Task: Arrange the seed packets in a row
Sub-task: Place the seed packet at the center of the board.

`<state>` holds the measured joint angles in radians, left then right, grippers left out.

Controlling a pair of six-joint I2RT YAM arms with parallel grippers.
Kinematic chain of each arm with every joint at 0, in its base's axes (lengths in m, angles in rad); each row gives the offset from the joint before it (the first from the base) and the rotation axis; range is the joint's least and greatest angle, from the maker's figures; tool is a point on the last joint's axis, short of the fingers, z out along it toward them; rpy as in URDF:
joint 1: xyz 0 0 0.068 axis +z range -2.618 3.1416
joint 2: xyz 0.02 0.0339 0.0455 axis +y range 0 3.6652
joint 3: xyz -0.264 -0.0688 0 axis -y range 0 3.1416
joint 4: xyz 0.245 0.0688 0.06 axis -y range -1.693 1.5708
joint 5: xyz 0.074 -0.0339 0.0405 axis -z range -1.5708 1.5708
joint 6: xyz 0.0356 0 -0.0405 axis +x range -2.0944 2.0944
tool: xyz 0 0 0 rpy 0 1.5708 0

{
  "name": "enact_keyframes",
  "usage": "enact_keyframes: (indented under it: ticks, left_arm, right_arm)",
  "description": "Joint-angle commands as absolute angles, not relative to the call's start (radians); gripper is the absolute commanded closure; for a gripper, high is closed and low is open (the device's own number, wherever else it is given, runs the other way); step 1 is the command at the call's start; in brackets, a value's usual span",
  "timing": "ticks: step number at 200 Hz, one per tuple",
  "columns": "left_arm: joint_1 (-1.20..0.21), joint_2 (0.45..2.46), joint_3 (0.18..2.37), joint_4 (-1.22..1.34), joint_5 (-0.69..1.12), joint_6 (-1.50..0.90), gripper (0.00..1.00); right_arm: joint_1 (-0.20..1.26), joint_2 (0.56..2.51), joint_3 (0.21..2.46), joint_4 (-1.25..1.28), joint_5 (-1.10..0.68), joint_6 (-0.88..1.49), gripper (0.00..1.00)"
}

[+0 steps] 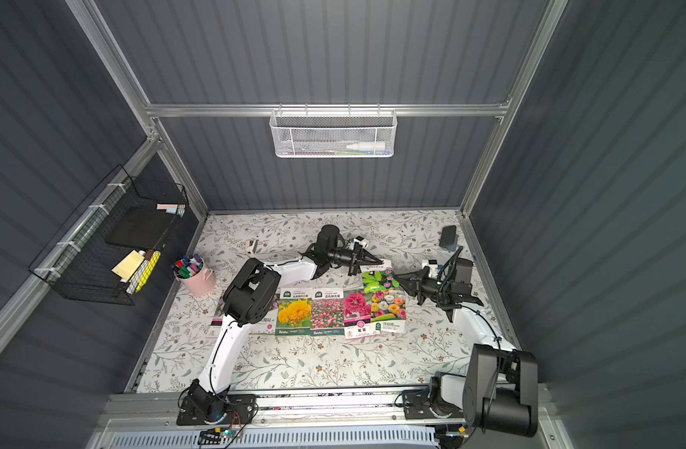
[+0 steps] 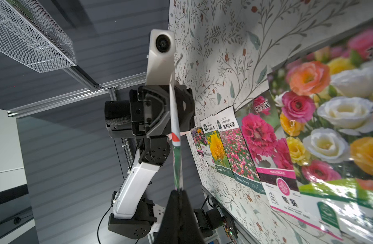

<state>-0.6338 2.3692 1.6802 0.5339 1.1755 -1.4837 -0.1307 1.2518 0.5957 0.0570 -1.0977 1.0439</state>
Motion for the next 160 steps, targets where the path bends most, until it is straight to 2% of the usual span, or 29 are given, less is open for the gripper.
enact_keyframes:
  ticks: [1,3,8,43,55,98,127,160]
  left_arm:
    - [-0.635,2.294,1.676,0.421,1.200,-1.360,0.08]
    - [-0.634,2.291,1.676,0.407,1.201,-1.349,0.02]
    - [-0.631,2.280,1.677,0.362,1.204,-1.315,0.01]
    - [-0.561,2.185,1.693,-0.237,1.134,-0.930,0.00]
    - [-0.537,2.133,1.664,-0.372,1.100,-0.813,0.01]
    - [-0.506,1.989,1.508,-0.446,1.073,-0.728,0.01]
    - [-0.505,1.908,1.385,-0.438,1.054,-0.695,0.01]
    - [-0.505,1.859,1.290,-0.424,1.040,-0.689,0.00]
  right_arm:
    - [-0.133,1.241,0.657,-0.092,-1.062,0.908,1.00]
    - [-0.135,1.240,0.663,-0.112,-1.054,0.887,1.00]
    - [-0.140,1.232,0.678,-0.165,-1.036,0.840,1.00]
    - [-0.202,1.175,0.764,-0.435,-0.857,0.597,1.00]
    - [-0.227,1.157,0.768,-0.475,-0.797,0.563,1.00]
    - [-0.291,1.124,0.726,-0.504,-0.616,0.496,1.00]
    - [-0.335,1.178,0.756,-0.608,-0.478,0.453,1.00]
    - [-0.351,1.290,0.764,-0.620,-0.441,0.448,1.00]
